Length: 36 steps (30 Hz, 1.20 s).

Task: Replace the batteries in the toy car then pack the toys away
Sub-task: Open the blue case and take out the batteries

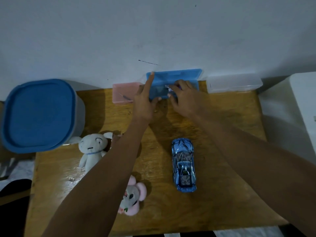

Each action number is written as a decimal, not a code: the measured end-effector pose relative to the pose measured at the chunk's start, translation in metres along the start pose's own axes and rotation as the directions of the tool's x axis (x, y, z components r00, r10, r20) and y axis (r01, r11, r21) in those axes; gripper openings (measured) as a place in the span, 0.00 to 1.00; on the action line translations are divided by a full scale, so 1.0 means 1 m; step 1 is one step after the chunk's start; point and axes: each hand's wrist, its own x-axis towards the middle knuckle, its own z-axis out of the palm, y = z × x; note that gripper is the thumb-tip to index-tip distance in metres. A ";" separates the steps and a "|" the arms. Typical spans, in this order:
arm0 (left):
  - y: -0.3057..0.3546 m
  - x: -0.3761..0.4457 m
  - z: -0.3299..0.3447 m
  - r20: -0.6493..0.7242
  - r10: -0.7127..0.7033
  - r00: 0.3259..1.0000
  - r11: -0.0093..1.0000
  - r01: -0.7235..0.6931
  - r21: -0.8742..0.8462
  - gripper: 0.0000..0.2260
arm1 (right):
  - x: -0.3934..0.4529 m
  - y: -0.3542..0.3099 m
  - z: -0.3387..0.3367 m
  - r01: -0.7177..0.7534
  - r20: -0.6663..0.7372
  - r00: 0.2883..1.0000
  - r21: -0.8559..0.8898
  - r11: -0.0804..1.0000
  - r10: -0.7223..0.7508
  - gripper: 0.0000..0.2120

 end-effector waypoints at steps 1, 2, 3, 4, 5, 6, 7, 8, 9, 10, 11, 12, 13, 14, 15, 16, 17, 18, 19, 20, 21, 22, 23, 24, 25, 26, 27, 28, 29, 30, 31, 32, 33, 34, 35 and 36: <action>-0.001 0.001 0.000 0.002 -0.002 1.000 1.000 0.002 -0.007 0.41 | -0.001 0.000 0.001 0.000 0.002 1.000 -0.025 1.000 0.000 0.19; -0.002 0.001 0.001 0.004 -0.006 1.000 1.000 0.006 -0.012 0.41 | -0.002 0.000 0.002 -0.007 0.007 1.000 -0.045 0.999 0.007 0.20; -0.003 0.002 0.000 0.007 -0.012 1.000 1.000 0.012 -0.015 0.41 | -0.001 -0.001 0.003 -0.016 0.009 1.000 -0.056 0.998 0.017 0.20; -0.003 0.002 0.000 0.010 -0.015 1.000 1.000 0.015 -0.016 0.41 | -0.001 -0.001 0.003 -0.022 0.005 1.000 -0.062 0.998 0.023 0.20; -0.002 0.002 0.000 0.012 -0.013 1.000 1.000 0.013 -0.013 0.41 | 0.000 -0.001 0.003 -0.026 -0.003 1.000 -0.069 0.997 0.025 0.19; -0.003 0.002 0.001 0.009 -0.008 1.000 1.000 0.008 -0.011 0.41 | 0.000 -0.001 0.003 -0.024 -0.008 1.000 -0.079 0.997 0.024 0.19; -0.002 0.001 0.001 0.004 -0.003 1.000 1.000 0.004 -0.012 0.41 | 0.001 0.000 0.002 -0.021 -0.006 1.000 -0.088 0.996 0.021 0.19; -0.002 0.001 0.001 -0.001 -0.002 1.000 1.000 0.002 -0.013 0.41 | 0.002 0.001 0.002 -0.018 0.005 1.000 -0.092 0.996 0.018 0.20; -0.003 0.001 0.001 -0.001 -0.005 1.000 1.000 0.005 -0.011 0.41 | 0.003 0.001 0.002 -0.015 0.022 1.000 -0.089 0.996 0.017 0.21; -0.004 0.002 0.001 0.001 -0.006 1.000 1.000 0.006 -0.007 0.42 | 0.004 0.001 0.002 -0.013 0.043 0.999 -0.084 0.996 0.017 0.22; -0.004 0.002 0.002 0.004 -0.006 1.000 1.000 0.006 -0.004 0.43 | 0.005 0.001 0.003 -0.012 0.063 0.998 -0.082 0.997 0.017 0.23; -0.005 0.003 0.002 0.005 -0.004 1.000 1.000 0.004 -0.001 0.43 | 0.005 0.001 0.005 -0.007 0.081 0.997 -0.088 0.996 0.014 0.22; -0.006 0.003 0.003 0.006 -0.005 1.000 1.000 0.005 0.000 0.43 | 0.004 0.001 0.007 0.003 0.095 0.995 -0.102 0.995 0.007 0.22; -0.006 0.003 0.003 0.005 -0.008 1.000 1.000 0.008 0.002 0.43 | 0.004 0.001 0.009 0.015 0.102 0.995 -0.118 0.993 -0.003 0.22; -0.006 0.003 0.003 0.003 -0.014 1.000 1.000 0.014 0.004 0.43 | 0.003 0.002 0.010 0.023 0.103 0.995 -0.130 0.991 -0.010 0.21; -0.007 0.004 0.003 0.005 -0.023 1.000 1.000 0.023 0.004 0.43 | 0.003 0.002 0.011 0.027 0.101 0.995 -0.138 0.990 -0.013 0.21; -0.008 0.004 0.003 0.009 -0.032 0.999 0.999 0.032 0.001 0.43 | 0.003 0.002 0.012 0.030 0.101 0.995 -0.142 0.989 -0.016 0.21; -0.009 0.005 0.003 0.012 -0.041 0.999 0.999 0.042 -0.004 0.44 | 0.004 0.003 0.013 0.034 0.104 0.994 -0.147 0.989 -0.019 0.20; -0.009 0.005 0.003 0.017 -0.049 0.999 0.999 0.049 -0.012 0.44 | 0.004 0.004 0.014 0.038 0.110 0.994 -0.150 0.988 -0.021 0.20; -0.009 0.006 0.003 0.019 -0.056 0.998 0.998 0.057 -0.023 0.44 | 0.006 0.004 0.015 0.039 0.116 0.993 -0.150 0.988 -0.022 0.19; -0.010 0.006 0.004 0.020 -0.064 0.998 0.997 0.064 -0.031 0.44 | 0.006 0.005 0.016 0.040 0.119 0.993 -0.147 0.988 -0.022 0.19; -0.010 0.006 0.004 0.017 -0.070 0.997 0.997 0.070 -0.031 0.44 | 0.007 0.004 0.018 0.041 0.119 0.993 -0.146 0.988 -0.024 0.20; -0.010 0.006 0.004 0.015 -0.075 0.997 0.997 0.075 -0.028 0.44 | 0.007 0.004 0.020 0.042 0.116 0.993 -0.147 0.988 -0.025 0.20; -0.010 0.006 0.004 0.015 -0.079 0.997 0.996 0.079 -0.027 0.44 | 0.007 0.004 0.021 0.039 0.108 0.994 -0.147 0.988 -0.023 0.20; -0.010 0.006 0.003 0.017 -0.080 0.997 0.996 0.081 -0.030 0.44 | 0.007 0.004 0.022 0.030 0.097 0.995 -0.142 0.989 -0.016 0.21; -0.010 0.006 0.003 0.017 -0.080 0.997 0.996 0.081 -0.031 0.44 | 0.008 0.003 0.023 0.020 0.089 0.996 -0.133 0.991 -0.008 0.21; -0.010 0.005 0.003 0.016 -0.074 0.997 0.997 0.074 -0.025 0.44 | 0.009 0.003 0.023 0.007 0.081 0.997 -0.119 0.993 0.003 0.22; -0.010 0.005 0.003 0.013 -0.065 0.998 0.998 0.065 -0.014 0.43 | 0.011 0.002 0.022 -0.007 0.071 0.997 -0.098 0.995 0.014 0.23; -0.010 0.005 0.003 0.013 -0.058 0.998 0.998 0.059 -0.004 0.43 | 0.013 0.002 0.021 -0.018 0.059 0.998 -0.071 0.997 0.022 0.24; -0.009 0.004 0.003 0.015 -0.058 0.998 0.998 0.058 -0.002 0.43 | 0.015 0.002 0.021 -0.022 0.044 0.999 -0.045 0.999 0.024 0.25; -0.009 0.004 0.002 0.021 -0.059 0.998 0.998 0.059 -0.002 0.43 | 0.017 0.001 0.020 -0.016 0.027 0.999 -0.025 1.000 0.017 0.24; -0.008 0.003 0.002 0.027 -0.058 0.998 0.998 0.058 -0.003 0.43 | 0.018 0.002 0.020 -0.004 0.009 1.000 -0.011 1.000 0.004 0.22; -0.008 0.003 0.001 0.036 -0.055 0.998 0.998 0.055 -0.007 0.44 | 0.018 0.003 0.020 0.012 -0.006 1.000 -0.001 1.000 -0.012 0.21; -0.007 0.002 0.000 0.045 -0.052 0.998 0.999 0.053 -0.011 0.44 | 0.019 0.004 0.019 0.026 -0.017 1.000 0.008 1.000 -0.026 0.20; -0.007 0.002 -0.001 0.052 -0.049 0.997 0.999 0.050 -0.008 0.43 | 0.019 0.005 0.018 0.041 -0.027 0.999 0.012 0.999 -0.041 0.19; -0.006 0.002 -0.002 0.051 -0.046 0.998 0.999 0.046 0.003 0.43 | 0.020 0.006 0.017 0.058 -0.038 0.998 0.005 0.998 -0.058 0.19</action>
